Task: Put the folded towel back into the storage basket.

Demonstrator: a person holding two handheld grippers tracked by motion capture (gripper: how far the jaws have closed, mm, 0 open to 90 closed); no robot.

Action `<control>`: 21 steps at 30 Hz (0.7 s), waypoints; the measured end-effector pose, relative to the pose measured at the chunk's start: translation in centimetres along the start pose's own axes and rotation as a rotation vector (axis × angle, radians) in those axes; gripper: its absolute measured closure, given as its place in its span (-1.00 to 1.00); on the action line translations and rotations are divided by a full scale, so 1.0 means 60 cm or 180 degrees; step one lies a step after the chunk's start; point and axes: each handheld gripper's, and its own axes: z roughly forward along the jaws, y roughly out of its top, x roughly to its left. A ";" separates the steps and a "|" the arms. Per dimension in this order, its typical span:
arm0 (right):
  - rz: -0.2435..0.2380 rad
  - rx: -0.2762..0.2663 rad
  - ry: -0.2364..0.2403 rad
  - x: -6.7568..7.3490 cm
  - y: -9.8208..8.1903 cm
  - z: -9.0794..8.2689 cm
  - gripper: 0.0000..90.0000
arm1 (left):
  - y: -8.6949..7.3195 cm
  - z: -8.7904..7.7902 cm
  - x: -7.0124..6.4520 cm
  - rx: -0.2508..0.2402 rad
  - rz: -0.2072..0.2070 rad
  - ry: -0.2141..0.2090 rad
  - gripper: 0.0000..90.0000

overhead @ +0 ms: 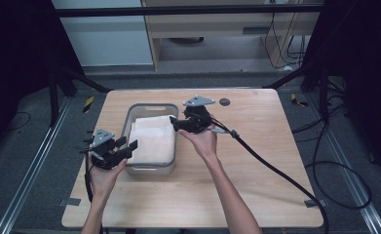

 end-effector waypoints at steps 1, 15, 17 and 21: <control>0.0034 0.0009 0.0006 -0.004 -0.001 -0.010 -0.53 | 0.001 -0.001 -0.004 -0.0018 0.0021 -0.0007 0.06; 0.0118 -0.0177 -0.0098 -0.074 -0.061 -0.160 -0.64 | -0.011 -0.006 -0.038 -0.0036 0.0321 -0.0108 -0.26; 0.0154 -0.0163 -0.0093 -0.084 -0.080 -0.176 -0.64 | -0.019 -0.006 -0.041 -0.0018 0.0345 -0.0117 -0.28; 0.0225 -0.0132 -0.0119 -0.103 -0.120 -0.205 -0.64 | -0.028 -0.009 -0.043 0.0012 0.0392 -0.0098 -0.31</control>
